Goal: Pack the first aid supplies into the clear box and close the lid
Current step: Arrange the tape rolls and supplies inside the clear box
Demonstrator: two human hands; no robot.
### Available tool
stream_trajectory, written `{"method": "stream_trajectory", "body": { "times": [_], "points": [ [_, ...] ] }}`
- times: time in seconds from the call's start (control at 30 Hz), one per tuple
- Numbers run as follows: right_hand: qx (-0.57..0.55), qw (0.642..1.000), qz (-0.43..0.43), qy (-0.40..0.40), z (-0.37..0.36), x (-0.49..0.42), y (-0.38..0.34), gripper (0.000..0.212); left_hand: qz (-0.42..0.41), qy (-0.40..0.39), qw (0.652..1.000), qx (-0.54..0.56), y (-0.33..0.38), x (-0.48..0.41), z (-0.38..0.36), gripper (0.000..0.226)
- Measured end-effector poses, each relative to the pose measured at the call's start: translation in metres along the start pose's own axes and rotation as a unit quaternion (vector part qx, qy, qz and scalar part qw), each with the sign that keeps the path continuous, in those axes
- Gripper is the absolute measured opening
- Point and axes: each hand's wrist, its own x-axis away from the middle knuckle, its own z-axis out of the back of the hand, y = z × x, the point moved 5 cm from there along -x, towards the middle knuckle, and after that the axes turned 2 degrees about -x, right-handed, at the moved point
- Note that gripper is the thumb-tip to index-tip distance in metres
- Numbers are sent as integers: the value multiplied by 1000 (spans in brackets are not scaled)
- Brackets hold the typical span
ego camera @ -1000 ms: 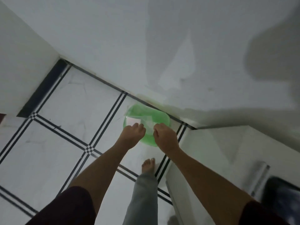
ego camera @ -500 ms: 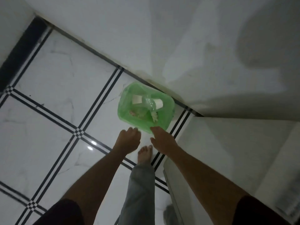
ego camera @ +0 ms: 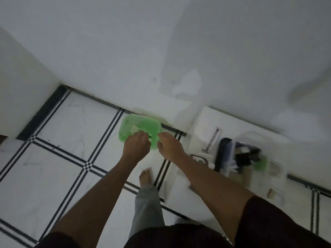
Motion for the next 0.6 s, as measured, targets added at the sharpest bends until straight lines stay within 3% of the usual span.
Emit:
{"method": "stream_trajectory", "body": {
  "times": [0.23, 0.4, 0.6],
  "points": [
    [-33, 994, 10, 101, 119, 125, 16, 33, -39, 32, 998, 39, 119, 40, 88, 12],
    [-73, 984, -43, 158, 169, 204, 67, 33, -103, 51, 990, 86, 204, 63, 110, 15],
    [-100, 966, -133, 196, 170, 272, 127, 27, -175, -25, 979, 104, 265, 86, 85, 19]
  ]
}}
